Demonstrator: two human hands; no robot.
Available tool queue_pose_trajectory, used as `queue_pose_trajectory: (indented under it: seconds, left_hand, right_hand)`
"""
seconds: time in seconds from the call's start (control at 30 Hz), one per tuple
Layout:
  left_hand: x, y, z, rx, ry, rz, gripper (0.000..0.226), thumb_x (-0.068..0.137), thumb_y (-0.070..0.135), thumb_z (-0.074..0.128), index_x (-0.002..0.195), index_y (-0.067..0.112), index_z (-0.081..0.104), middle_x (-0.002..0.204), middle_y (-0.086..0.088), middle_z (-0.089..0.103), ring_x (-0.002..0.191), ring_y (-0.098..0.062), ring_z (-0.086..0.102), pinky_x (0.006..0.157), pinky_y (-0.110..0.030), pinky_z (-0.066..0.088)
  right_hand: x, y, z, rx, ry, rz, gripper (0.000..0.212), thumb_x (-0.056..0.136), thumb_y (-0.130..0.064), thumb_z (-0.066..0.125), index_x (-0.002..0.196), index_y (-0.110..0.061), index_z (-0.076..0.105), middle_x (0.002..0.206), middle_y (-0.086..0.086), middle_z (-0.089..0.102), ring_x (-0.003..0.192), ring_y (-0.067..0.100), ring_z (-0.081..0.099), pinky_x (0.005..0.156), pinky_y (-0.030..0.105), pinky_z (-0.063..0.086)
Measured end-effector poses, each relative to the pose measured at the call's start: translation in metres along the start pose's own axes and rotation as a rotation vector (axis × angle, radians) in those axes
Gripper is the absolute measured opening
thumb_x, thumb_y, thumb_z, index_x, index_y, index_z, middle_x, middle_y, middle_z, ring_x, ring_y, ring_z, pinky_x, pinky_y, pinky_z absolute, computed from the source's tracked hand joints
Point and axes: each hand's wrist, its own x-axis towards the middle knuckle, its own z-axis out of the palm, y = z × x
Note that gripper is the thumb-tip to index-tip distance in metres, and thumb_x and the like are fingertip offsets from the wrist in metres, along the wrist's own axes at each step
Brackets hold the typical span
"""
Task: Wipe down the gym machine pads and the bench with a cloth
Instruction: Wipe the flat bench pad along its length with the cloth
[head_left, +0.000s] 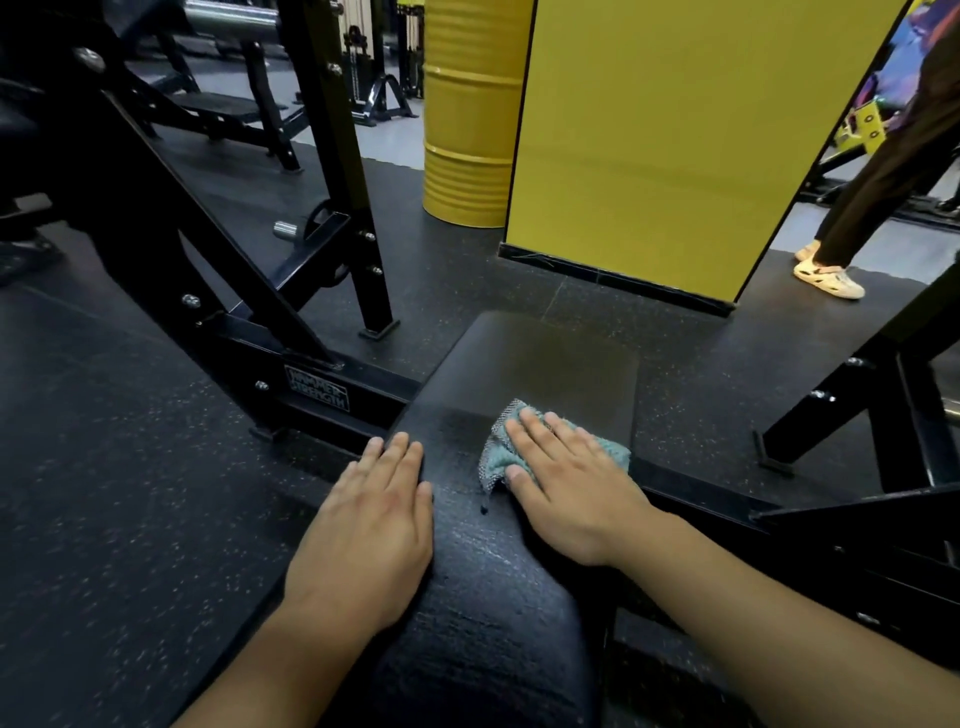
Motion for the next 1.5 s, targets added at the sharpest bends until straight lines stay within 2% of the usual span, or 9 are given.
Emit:
queue_pose_trajectory:
  seconds: [0.3, 0.43, 0.67, 0.8, 0.93, 1.07, 1.23, 1.33, 1.5]
  left_hand:
    - [0.016, -0.005, 0.004, 0.019, 0.005, -0.025, 0.061, 0.109, 0.040, 0.023, 0.165, 0.018, 0.012, 0.172, 0.003, 0.011, 0.158, -0.008, 0.003, 0.121, -0.020, -0.006]
    - [0.026, -0.001, 0.006, 0.017, -0.008, -0.020, 0.061, 0.109, 0.042, 0.023, 0.165, 0.018, 0.018, 0.172, 0.002, 0.014, 0.158, -0.010, 0.006, 0.126, -0.024, 0.001]
    - [0.042, 0.003, 0.007, 0.018, -0.035, 0.012, 0.059, 0.110, 0.042, 0.019, 0.165, 0.022, 0.012, 0.173, 0.007, 0.008, 0.158, -0.007, 0.000, 0.124, -0.024, -0.002]
    - [0.052, 0.006, 0.011, -0.002, -0.026, 0.020, 0.060, 0.110, 0.042, 0.019, 0.165, 0.021, 0.014, 0.173, 0.005, 0.011, 0.159, -0.009, 0.002, 0.127, -0.027, 0.001]
    - [0.056, 0.008, 0.015, 0.003, -0.027, 0.023, 0.060, 0.110, 0.041, 0.018, 0.165, 0.020, 0.014, 0.173, 0.004, 0.011, 0.159, -0.011, 0.003, 0.129, -0.029, 0.002]
    - [0.058, 0.008, 0.017, 0.014, -0.015, 0.016, 0.059, 0.110, 0.039, 0.020, 0.165, 0.019, 0.016, 0.172, 0.003, 0.013, 0.159, -0.011, 0.004, 0.129, -0.030, 0.004]
    - [0.059, 0.005, 0.017, -0.054, 0.011, -0.018, 0.059, 0.108, 0.029, 0.026, 0.165, 0.013, 0.015, 0.172, -0.001, 0.016, 0.158, -0.010, 0.007, 0.125, -0.021, -0.001]
    - [0.057, 0.006, 0.016, -0.056, 0.007, -0.030, 0.060, 0.109, 0.033, 0.025, 0.165, 0.013, 0.014, 0.172, -0.001, 0.015, 0.158, -0.010, 0.005, 0.127, -0.023, 0.002]
    - [0.056, 0.008, 0.013, -0.044, 0.001, -0.035, 0.059, 0.110, 0.037, 0.022, 0.165, 0.016, 0.014, 0.173, 0.003, 0.010, 0.158, -0.009, 0.002, 0.124, -0.024, 0.000]
  right_hand:
    - [0.085, -0.068, 0.003, 0.038, 0.032, -0.153, 0.061, 0.109, -0.044, 0.016, 0.166, -0.029, 0.001, 0.173, -0.007, -0.007, 0.159, 0.013, -0.010, 0.128, 0.037, -0.009]
    - [0.068, -0.040, 0.001, 0.050, 0.048, -0.115, 0.062, 0.109, -0.048, 0.017, 0.166, -0.030, 0.002, 0.173, -0.009, -0.005, 0.159, 0.010, -0.008, 0.127, 0.034, -0.009]
    - [0.009, 0.041, -0.008, 0.038, 0.002, 0.059, 0.063, 0.108, -0.055, 0.011, 0.165, -0.032, -0.004, 0.171, -0.013, -0.012, 0.157, 0.005, -0.013, 0.129, 0.035, -0.006]
    - [-0.010, 0.051, -0.006, 0.052, -0.009, 0.123, 0.064, 0.108, -0.054, 0.009, 0.164, -0.030, -0.009, 0.170, -0.013, -0.017, 0.155, 0.006, -0.019, 0.129, 0.036, -0.008]
    - [0.011, 0.033, -0.005, 0.016, 0.000, 0.152, 0.066, 0.107, -0.054, 0.008, 0.164, -0.026, -0.010, 0.171, -0.008, -0.017, 0.157, 0.011, -0.019, 0.128, 0.038, -0.011]
    - [0.065, -0.008, -0.003, 0.019, 0.029, 0.057, 0.066, 0.108, -0.051, 0.012, 0.166, -0.023, -0.004, 0.173, -0.005, -0.012, 0.158, 0.014, -0.014, 0.128, 0.038, -0.010]
    - [0.109, -0.050, 0.000, 0.042, 0.044, -0.058, 0.062, 0.108, -0.045, 0.015, 0.166, -0.025, 0.001, 0.174, -0.005, -0.007, 0.159, 0.015, -0.010, 0.128, 0.039, -0.008]
    - [0.101, -0.036, -0.001, 0.061, 0.039, -0.067, 0.062, 0.108, -0.047, 0.016, 0.166, -0.028, 0.002, 0.173, -0.008, -0.006, 0.159, 0.011, -0.009, 0.128, 0.036, -0.008]
    - [0.054, 0.033, -0.009, 0.045, 0.060, 0.092, 0.064, 0.108, -0.053, 0.016, 0.166, -0.029, 0.004, 0.173, -0.010, -0.005, 0.158, 0.009, -0.006, 0.128, 0.033, -0.005]
